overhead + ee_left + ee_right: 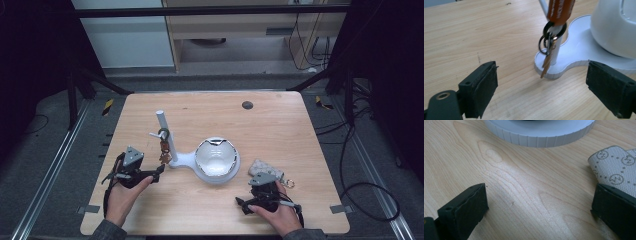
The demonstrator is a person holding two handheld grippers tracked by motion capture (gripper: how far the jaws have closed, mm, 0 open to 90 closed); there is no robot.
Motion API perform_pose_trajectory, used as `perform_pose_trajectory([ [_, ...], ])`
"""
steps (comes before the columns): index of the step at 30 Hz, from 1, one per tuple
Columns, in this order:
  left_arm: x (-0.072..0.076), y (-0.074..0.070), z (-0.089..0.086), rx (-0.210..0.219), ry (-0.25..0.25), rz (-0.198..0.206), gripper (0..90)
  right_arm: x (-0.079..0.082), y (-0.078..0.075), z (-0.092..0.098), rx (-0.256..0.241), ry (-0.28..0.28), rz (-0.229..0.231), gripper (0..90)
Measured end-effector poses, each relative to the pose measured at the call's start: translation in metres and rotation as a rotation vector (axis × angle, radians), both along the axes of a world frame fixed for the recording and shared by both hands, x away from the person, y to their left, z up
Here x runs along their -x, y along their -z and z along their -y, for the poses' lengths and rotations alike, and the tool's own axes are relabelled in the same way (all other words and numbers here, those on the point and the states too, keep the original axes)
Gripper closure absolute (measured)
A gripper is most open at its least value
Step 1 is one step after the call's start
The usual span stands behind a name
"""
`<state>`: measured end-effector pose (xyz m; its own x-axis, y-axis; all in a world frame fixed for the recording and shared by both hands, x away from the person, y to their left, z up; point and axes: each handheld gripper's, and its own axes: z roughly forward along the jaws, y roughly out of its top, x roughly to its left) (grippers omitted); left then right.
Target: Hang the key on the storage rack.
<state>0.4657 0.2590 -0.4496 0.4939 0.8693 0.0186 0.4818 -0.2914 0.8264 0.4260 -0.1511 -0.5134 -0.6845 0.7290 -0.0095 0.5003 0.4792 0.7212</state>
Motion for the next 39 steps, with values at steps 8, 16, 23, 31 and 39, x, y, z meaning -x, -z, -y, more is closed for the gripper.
perform_pose_trajectory([
  [8, -0.008, 0.026, -0.014, -0.003, -0.020, -0.022, 7.1, 0.003, -0.015, 0.003, -0.015, -0.018, 0.000, 4.3],
  [16, -0.008, 0.039, -0.031, -0.054, -0.065, -0.083, 7.0, 0.003, -0.054, 0.024, 0.042, 0.052, 0.028, 6.2],
  [23, -0.011, 0.047, -0.034, -0.065, -0.088, -0.122, 6.4, -0.009, -0.075, 0.052, 0.074, 0.117, -0.042, 5.8],
  [31, -0.014, 0.056, -0.029, -0.095, -0.062, -0.161, 5.0, -0.026, -0.070, 0.067, 0.117, 0.128, -0.149, 8.4],
  [39, -0.014, 0.059, -0.030, -0.083, -0.067, -0.150, 2.9, -0.034, -0.069, 0.069, 0.132, 0.100, -0.200, 6.6],
])
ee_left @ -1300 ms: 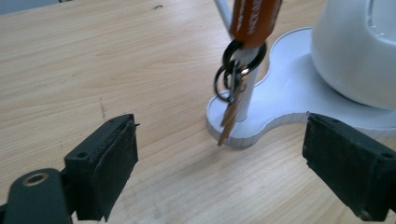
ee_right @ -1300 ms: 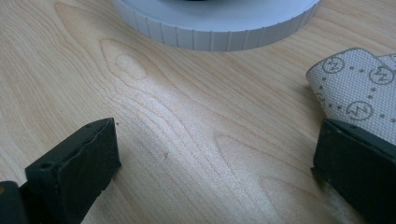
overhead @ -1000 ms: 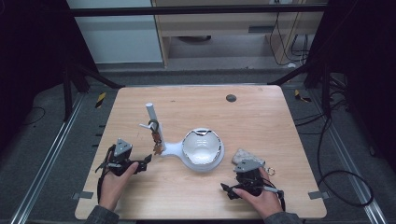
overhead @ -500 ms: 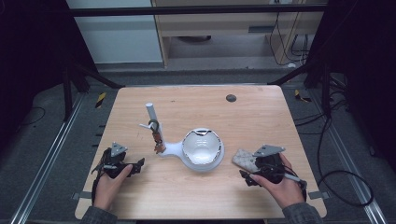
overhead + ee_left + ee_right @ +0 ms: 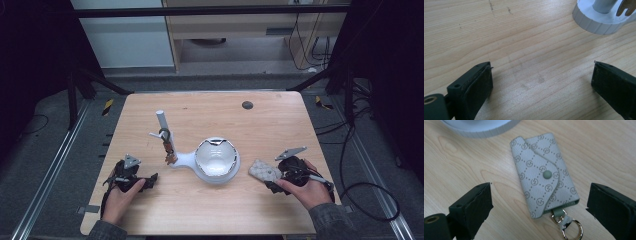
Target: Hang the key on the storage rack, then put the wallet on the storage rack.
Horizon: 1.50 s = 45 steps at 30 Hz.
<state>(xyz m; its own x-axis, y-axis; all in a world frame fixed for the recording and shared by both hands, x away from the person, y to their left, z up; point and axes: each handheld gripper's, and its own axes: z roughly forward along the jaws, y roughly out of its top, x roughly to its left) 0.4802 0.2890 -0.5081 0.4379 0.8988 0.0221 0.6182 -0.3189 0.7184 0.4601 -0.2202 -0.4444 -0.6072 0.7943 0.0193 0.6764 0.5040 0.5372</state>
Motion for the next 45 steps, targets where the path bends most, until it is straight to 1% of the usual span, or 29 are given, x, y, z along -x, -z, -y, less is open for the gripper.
perform_pose_trajectory([
  [2, 0.000, 0.000, 0.000, -0.001, 0.000, -0.001, 2.4, -0.001, 0.001, 0.000, 0.008, -0.008, -0.018, 7.0],
  [4, 0.000, 0.000, 0.000, -0.001, 0.001, -0.001, 2.3, -0.001, 0.002, -0.001, 0.003, -0.011, -0.028, 7.7],
  [6, 0.000, 0.000, 0.000, 0.002, -0.001, 0.001, 2.3, -0.002, 0.001, -0.002, 0.012, -0.021, -0.037, 8.3],
  [12, 0.000, 0.000, 0.001, -0.003, 0.002, -0.002, 1.7, -0.007, 0.001, 0.000, 0.019, -0.029, -0.047, 8.6],
  [16, -0.001, 0.000, 0.001, -0.004, 0.000, -0.003, 1.1, -0.008, 0.003, 0.003, 0.021, -0.037, -0.051, 8.0],
  [17, -0.001, 0.000, 0.001, -0.005, -0.001, -0.003, 1.0, -0.008, 0.003, 0.004, 0.020, -0.036, -0.057, 7.8],
  [19, -0.001, 0.000, 0.002, -0.005, -0.001, -0.003, 0.8, -0.008, 0.004, 0.006, 0.021, -0.026, -0.055, 7.8],
  [23, -0.001, 0.000, 0.002, -0.005, -0.002, -0.004, 0.8, -0.007, 0.006, 0.008, 0.025, -0.030, -0.055, 8.4],
  [24, -0.001, 0.000, 0.002, -0.005, -0.002, -0.004, 0.8, -0.007, 0.007, 0.008, 0.020, -0.026, -0.064, 8.6],
  [26, -0.001, 0.000, 0.002, -0.005, -0.002, -0.004, 0.8, -0.008, 0.009, 0.007, 0.025, -0.038, -0.075, 9.3],
  [33, -0.001, 0.000, 0.002, -0.005, -0.001, -0.004, 0.7, -0.012, 0.013, 0.003, 0.046, -0.056, -0.091, 10.9],
  [34, -0.001, 0.000, 0.002, -0.005, -0.001, -0.004, 0.7, -0.013, 0.013, 0.002, 0.047, -0.058, -0.101, 11.9],
  [37, -0.001, 0.000, 0.002, -0.005, -0.001, -0.004, 0.6, -0.016, 0.014, 0.000, 0.068, -0.083, -0.108, 12.9],
  [43, -0.001, 0.000, 0.002, -0.005, 0.000, -0.005, 0.5, -0.020, 0.016, -0.002, 0.093, -0.092, -0.121, 14.0],
  [45, -0.001, 0.000, 0.002, -0.006, 0.000, -0.005, 0.5, -0.022, 0.018, -0.002, 0.098, -0.091, -0.132, 14.3],
])
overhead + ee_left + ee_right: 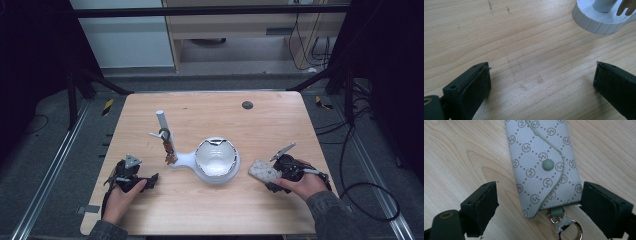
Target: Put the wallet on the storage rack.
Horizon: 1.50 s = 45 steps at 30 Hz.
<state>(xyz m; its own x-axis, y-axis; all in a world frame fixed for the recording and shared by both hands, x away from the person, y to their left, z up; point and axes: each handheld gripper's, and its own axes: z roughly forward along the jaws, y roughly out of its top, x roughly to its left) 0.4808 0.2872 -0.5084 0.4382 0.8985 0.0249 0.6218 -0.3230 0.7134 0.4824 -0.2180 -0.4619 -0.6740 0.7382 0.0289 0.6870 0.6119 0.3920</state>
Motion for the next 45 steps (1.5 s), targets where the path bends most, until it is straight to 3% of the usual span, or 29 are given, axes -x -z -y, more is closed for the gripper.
perform_pose_trajectory([
  [13, 0.000, 0.000, 0.000, -0.001, 0.005, 0.000, 0.2, -0.014, 0.004, 0.000, 0.053, -0.037, -0.016, 15.0],
  [24, 0.000, 0.000, 0.001, 0.002, 0.009, -0.001, 0.2, -0.018, 0.011, -0.001, 0.061, -0.047, -0.038, 15.5],
  [45, 0.000, 0.000, 0.001, -0.001, 0.016, -0.002, 0.1, -0.016, 0.010, -0.002, 0.104, -0.092, -0.010, 28.2],
])
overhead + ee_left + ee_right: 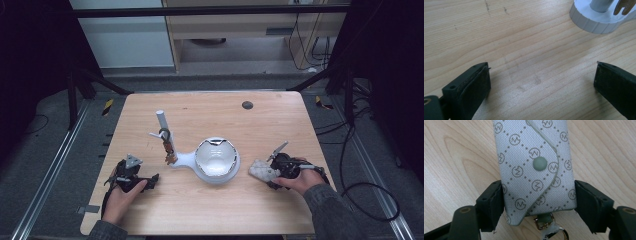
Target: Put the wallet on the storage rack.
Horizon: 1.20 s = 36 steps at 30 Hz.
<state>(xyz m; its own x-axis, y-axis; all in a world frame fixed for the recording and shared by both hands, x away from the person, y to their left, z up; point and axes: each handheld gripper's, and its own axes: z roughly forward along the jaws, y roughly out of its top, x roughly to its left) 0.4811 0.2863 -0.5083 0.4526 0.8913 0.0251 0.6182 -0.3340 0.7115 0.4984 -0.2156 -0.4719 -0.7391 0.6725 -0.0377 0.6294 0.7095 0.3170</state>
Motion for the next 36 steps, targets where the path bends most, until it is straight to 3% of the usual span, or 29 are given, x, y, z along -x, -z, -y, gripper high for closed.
perform_pose_trajectory([
  [29, 0.000, 0.000, 0.000, 0.000, 0.001, 0.002, 0.1, 0.011, -0.047, 0.000, 0.007, -0.023, 0.063, 32.3],
  [36, 0.000, 0.000, 0.000, 0.000, 0.000, 0.002, 0.1, 0.014, -0.070, -0.004, 0.023, -0.045, 0.099, 32.4],
])
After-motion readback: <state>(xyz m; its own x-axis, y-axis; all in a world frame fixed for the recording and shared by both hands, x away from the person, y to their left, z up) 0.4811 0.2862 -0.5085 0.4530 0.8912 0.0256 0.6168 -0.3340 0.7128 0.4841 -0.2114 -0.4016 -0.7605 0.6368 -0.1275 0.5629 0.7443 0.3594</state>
